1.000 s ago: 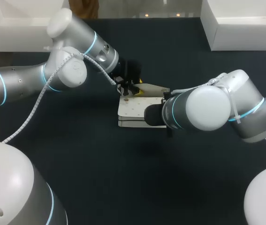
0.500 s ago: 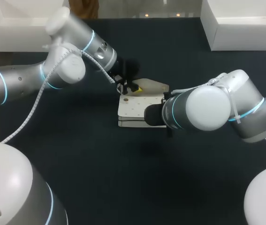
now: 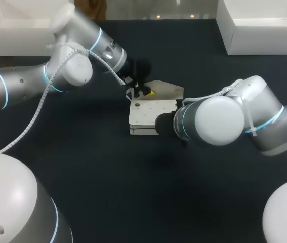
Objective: Pick up the bag, open it, inspect its contents, close it, and place it on the opposite side
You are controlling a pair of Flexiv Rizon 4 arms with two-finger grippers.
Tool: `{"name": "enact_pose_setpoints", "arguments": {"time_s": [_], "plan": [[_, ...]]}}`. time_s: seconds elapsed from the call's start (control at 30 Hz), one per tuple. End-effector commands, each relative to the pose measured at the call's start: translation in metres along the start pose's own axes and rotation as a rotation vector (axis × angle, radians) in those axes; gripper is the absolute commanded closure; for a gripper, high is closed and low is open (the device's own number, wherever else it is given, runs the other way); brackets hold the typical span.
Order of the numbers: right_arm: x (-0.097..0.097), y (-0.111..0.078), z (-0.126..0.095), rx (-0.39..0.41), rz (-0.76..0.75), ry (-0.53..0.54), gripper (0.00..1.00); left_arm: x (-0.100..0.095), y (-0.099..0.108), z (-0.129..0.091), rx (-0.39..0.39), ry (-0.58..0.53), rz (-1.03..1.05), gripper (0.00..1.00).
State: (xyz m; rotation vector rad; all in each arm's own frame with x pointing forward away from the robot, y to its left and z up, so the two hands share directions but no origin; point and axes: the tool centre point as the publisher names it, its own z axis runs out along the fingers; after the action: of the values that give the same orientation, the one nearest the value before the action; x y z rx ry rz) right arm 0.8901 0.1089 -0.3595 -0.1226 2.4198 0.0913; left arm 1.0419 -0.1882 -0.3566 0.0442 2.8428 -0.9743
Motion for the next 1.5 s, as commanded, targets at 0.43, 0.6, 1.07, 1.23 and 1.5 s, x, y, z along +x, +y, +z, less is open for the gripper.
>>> {"name": "enact_pose_setpoints", "arguments": {"time_s": [0.43,0.6,1.07,1.23,1.5], "plan": [[-0.024,-0.001,-0.056,0.037,-0.013,-0.005,1.0,-0.018,-0.02,-0.029,-0.034,0.025,-0.021,1.0],[-0.035,-0.003,-0.062,0.018,-0.011,-0.003,1.0,-0.018,-0.025,-0.042,-0.025,0.052,0.001,1.0],[-0.065,-0.002,-0.068,0.011,-0.012,0.03,1.0,-0.011,-0.05,-0.081,-0.071,0.038,0.019,1.0],[-0.065,-0.002,-0.068,0.011,-0.012,0.03,1.0,-0.011,-0.05,-0.081,-0.071,0.038,0.019,1.0],[-0.077,0.001,-0.066,-0.008,-0.014,0.016,1.0,-0.002,-0.058,-0.1,-0.049,0.028,0.029,1.0]]}}
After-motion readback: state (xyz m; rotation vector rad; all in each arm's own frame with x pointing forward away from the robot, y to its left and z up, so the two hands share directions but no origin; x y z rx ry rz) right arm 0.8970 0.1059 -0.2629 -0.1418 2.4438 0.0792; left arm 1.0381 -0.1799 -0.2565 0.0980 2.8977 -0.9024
